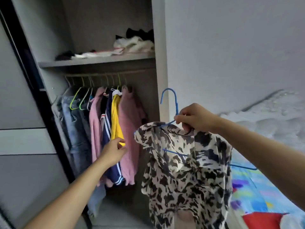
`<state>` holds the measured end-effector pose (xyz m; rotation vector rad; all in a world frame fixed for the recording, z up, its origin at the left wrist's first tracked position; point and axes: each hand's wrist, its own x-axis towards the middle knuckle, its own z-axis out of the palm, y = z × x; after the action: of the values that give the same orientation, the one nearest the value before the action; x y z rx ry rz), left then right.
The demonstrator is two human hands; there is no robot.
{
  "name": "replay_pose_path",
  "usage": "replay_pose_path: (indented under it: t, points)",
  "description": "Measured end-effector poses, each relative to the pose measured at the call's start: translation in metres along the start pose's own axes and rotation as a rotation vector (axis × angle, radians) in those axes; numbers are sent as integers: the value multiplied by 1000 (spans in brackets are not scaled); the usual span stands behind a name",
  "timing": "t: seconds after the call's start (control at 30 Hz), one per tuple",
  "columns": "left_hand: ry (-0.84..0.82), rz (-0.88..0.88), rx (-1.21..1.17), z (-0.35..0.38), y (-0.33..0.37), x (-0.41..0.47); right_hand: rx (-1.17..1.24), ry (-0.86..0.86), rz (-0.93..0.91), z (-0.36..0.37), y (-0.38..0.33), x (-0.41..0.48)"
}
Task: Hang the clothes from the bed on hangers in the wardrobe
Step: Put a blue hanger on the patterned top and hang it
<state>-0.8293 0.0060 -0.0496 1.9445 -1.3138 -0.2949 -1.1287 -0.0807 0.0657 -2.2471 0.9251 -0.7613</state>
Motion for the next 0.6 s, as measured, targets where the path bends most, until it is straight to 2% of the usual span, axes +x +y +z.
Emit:
replay_pose_path:
  t: [0.17, 0.3, 0.6]
  points:
    - [-14, -33, 144, -79, -80, 24, -138, 45, 81, 67, -12, 78]
    - [-43, -44, 217, -115, -118, 49, -221, 94, 169, 104, -29, 127]
    - [-68, 70, 271, -113, -139, 138, -504, 359, 254, 125, -52, 255]
